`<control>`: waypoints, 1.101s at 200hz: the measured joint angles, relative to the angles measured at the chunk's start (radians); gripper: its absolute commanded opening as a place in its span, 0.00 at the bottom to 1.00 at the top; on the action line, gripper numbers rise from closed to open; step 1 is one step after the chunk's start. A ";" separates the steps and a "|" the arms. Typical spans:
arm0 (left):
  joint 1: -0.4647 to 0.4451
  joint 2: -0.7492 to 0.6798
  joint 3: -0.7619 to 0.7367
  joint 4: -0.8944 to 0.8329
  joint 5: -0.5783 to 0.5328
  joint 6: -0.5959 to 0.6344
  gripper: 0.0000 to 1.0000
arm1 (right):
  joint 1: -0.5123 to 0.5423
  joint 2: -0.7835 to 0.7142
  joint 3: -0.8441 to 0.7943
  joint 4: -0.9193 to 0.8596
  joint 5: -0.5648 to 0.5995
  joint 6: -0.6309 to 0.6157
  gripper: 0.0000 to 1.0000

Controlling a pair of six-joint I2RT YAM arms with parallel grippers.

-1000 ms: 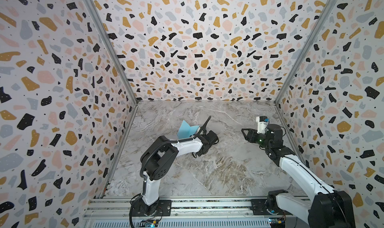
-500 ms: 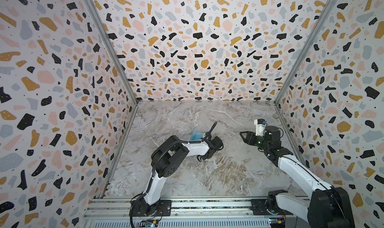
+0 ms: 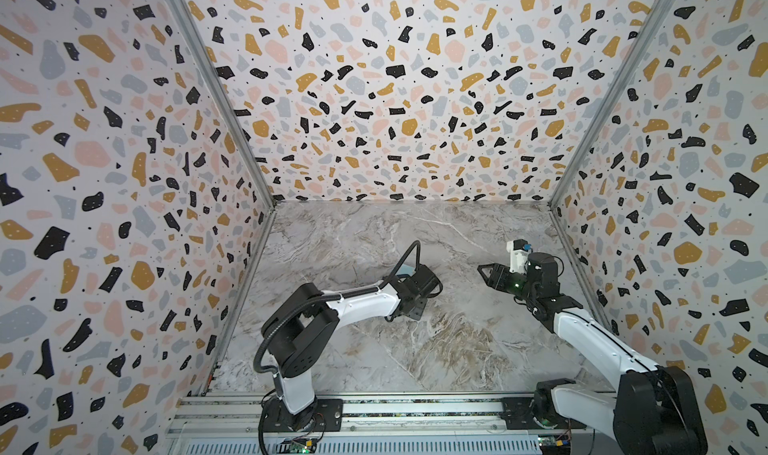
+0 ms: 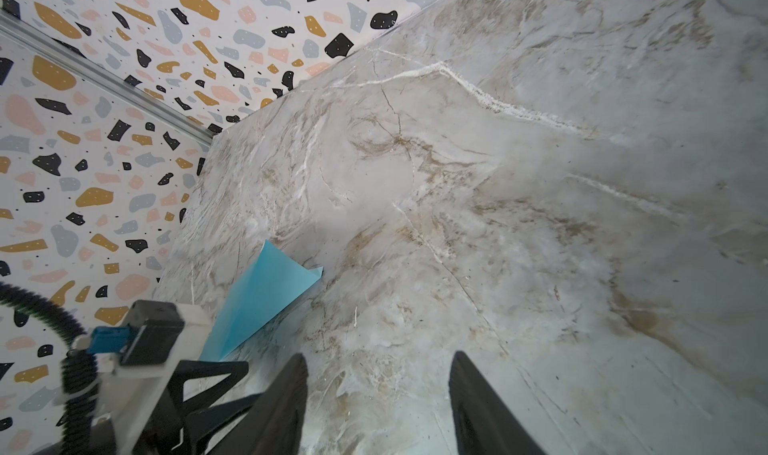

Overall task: Fold a paper plane with a square sheet of paper (pick it up from the middle)
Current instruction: 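Lower the folded light-blue sheet flat onto the table with the left gripper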

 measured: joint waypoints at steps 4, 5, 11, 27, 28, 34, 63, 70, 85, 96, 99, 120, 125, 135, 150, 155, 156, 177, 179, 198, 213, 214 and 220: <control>0.000 -0.017 -0.009 0.005 0.023 0.000 0.51 | 0.000 0.003 0.000 0.002 -0.003 0.003 0.57; 0.000 -0.022 -0.012 0.005 0.029 0.000 0.51 | 0.000 0.003 0.000 0.003 -0.003 0.004 0.57; 0.000 -0.048 -0.024 0.010 0.055 0.000 0.52 | 0.000 0.007 -0.002 0.008 -0.007 0.008 0.57; 0.011 -0.126 -0.054 0.025 0.106 0.002 0.56 | 0.004 0.015 -0.002 0.016 -0.017 0.015 0.57; 0.011 -0.129 -0.056 0.026 0.108 0.002 0.56 | 0.005 0.016 -0.002 0.016 -0.018 0.015 0.57; 0.020 -0.163 -0.070 0.033 0.120 0.006 0.60 | 0.008 0.018 -0.002 0.019 -0.021 0.018 0.57; 0.135 -0.316 -0.173 0.085 0.148 0.022 0.72 | 0.035 0.029 -0.002 0.032 -0.029 0.029 0.57; 0.174 -0.346 -0.208 0.102 0.150 0.026 0.73 | 0.045 0.032 -0.002 0.035 -0.029 0.032 0.57; 0.245 -0.381 -0.272 0.118 0.147 0.034 0.73 | 0.066 0.041 -0.002 0.043 -0.030 0.037 0.57; 0.281 -0.386 -0.314 0.121 0.139 0.044 0.73 | 0.083 0.052 -0.002 0.048 -0.032 0.041 0.57; 0.286 -0.386 -0.323 0.121 0.139 0.046 0.73 | 0.086 0.054 -0.002 0.049 -0.032 0.041 0.57; 0.319 -0.363 -0.363 0.117 0.126 0.055 0.69 | 0.110 0.073 -0.002 0.053 -0.033 0.048 0.57; 0.326 -0.354 -0.364 0.116 0.127 0.055 0.67 | 0.116 0.079 -0.002 0.053 -0.033 0.050 0.57; 0.341 -0.330 -0.364 0.122 0.125 0.053 0.65 | 0.124 0.087 -0.002 0.053 -0.033 0.052 0.57; 0.367 -0.288 -0.362 0.137 0.125 0.050 0.61 | 0.135 0.099 -0.002 0.053 -0.033 0.055 0.57; 0.373 -0.272 -0.361 0.140 0.125 0.047 0.60 | 0.137 0.102 -0.002 0.053 -0.034 0.056 0.57; 0.374 -0.270 -0.360 0.141 0.126 0.047 0.59 | 0.138 0.102 -0.002 0.053 -0.034 0.056 0.57; 0.397 -0.210 -0.345 0.161 0.132 0.034 0.54 | 0.147 0.107 -0.002 0.053 -0.034 0.059 0.57; 0.400 -0.206 -0.343 0.163 0.133 0.034 0.53 | 0.148 0.107 -0.002 0.054 -0.034 0.060 0.57; 0.408 -0.170 -0.317 0.189 0.152 0.027 0.47 | 0.150 0.110 -0.002 0.060 -0.035 0.060 0.57; 0.410 -0.154 -0.300 0.209 0.164 0.024 0.41 | 0.154 0.113 -0.002 0.061 -0.036 0.060 0.57; 0.410 -0.154 -0.299 0.209 0.164 0.023 0.41 | 0.154 0.113 -0.002 0.061 -0.036 0.060 0.57; 0.412 -0.148 -0.293 0.216 0.169 0.023 0.41 | 0.155 0.114 -0.002 0.062 -0.036 0.061 0.57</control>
